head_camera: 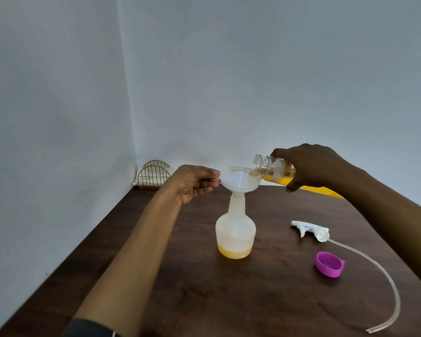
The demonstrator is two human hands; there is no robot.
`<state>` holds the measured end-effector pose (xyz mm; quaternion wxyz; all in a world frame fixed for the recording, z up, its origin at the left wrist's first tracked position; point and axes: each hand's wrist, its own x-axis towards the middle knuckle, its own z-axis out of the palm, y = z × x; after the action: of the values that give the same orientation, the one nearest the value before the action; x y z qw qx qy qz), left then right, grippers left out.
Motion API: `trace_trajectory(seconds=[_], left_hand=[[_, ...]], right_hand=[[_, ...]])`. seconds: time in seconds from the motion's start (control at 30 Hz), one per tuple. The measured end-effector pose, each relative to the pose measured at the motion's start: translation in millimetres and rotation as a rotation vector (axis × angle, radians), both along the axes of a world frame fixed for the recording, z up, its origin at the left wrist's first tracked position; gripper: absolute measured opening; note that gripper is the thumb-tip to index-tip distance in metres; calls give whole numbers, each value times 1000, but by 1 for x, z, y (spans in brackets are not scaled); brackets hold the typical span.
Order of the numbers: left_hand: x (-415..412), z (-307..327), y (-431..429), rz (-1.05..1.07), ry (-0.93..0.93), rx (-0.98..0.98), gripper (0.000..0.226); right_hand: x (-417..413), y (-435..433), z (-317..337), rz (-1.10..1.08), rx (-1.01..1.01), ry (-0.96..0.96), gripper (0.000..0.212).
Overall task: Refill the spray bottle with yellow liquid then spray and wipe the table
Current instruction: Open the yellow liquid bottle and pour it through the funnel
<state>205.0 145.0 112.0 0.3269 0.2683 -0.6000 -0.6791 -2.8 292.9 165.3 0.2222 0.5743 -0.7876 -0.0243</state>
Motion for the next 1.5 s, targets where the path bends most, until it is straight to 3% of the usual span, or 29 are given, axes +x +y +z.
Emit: trace_trajectory(seconds=[1.5], left_hand=[[0,-1,-1,-9,-1,-1,5]], right_hand=[[-2,-1,0,-7,16,-12,80]])
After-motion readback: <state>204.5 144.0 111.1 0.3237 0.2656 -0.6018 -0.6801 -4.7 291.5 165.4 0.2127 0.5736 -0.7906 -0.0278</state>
